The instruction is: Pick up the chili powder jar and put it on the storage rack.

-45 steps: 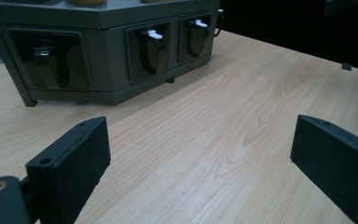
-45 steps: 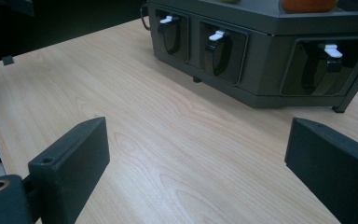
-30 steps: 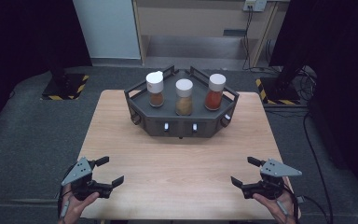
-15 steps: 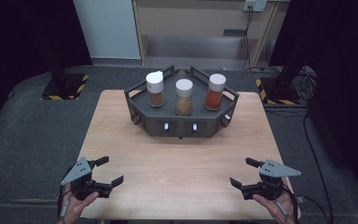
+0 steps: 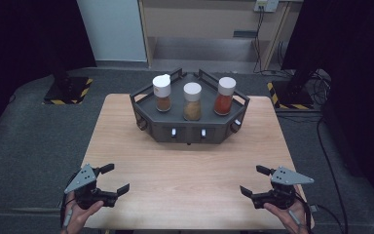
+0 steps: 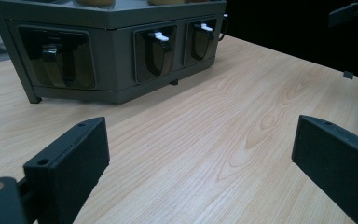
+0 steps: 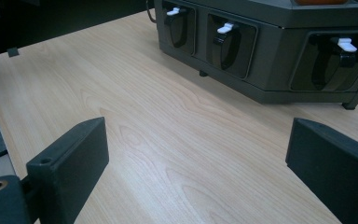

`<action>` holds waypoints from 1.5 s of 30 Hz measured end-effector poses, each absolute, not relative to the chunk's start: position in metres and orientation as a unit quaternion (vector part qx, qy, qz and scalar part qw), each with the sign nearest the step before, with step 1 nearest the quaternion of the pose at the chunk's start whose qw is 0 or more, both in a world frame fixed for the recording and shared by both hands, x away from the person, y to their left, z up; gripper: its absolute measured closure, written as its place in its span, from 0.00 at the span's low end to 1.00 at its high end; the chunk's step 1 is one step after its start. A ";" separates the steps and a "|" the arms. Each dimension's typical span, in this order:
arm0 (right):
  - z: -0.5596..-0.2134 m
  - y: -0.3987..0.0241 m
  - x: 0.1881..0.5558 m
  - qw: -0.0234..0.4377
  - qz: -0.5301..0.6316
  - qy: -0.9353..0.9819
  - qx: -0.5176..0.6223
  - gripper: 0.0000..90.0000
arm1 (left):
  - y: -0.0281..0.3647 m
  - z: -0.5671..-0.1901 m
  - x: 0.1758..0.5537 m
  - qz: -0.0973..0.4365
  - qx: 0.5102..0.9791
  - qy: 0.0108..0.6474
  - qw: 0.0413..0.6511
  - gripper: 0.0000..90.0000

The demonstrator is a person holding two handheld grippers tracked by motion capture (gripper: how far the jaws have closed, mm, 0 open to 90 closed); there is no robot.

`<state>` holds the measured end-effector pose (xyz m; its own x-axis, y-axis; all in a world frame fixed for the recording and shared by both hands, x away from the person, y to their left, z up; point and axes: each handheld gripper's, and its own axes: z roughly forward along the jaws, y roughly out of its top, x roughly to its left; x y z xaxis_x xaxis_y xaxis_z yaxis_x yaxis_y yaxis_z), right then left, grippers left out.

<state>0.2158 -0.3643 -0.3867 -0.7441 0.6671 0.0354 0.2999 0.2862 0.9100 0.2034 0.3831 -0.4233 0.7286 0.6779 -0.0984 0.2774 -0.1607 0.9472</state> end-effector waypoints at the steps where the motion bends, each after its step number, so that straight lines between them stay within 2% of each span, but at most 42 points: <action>1: -0.387 -0.364 0.216 0.179 0.511 0.782 0.309 0.07 | 0.383 -0.423 0.203 0.179 0.741 0.322 0.562 0.03; 45: -0.387 -0.363 0.219 0.171 0.509 0.788 0.303 0.08 | 0.381 -0.423 0.207 0.170 0.749 0.318 0.555 0.03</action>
<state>0.2188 -0.3629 -0.3868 -0.7581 0.6509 0.0390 0.3034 0.2991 0.9047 0.2070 0.3810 -0.4227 0.7401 0.6654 -0.0973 0.2868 -0.1814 0.9407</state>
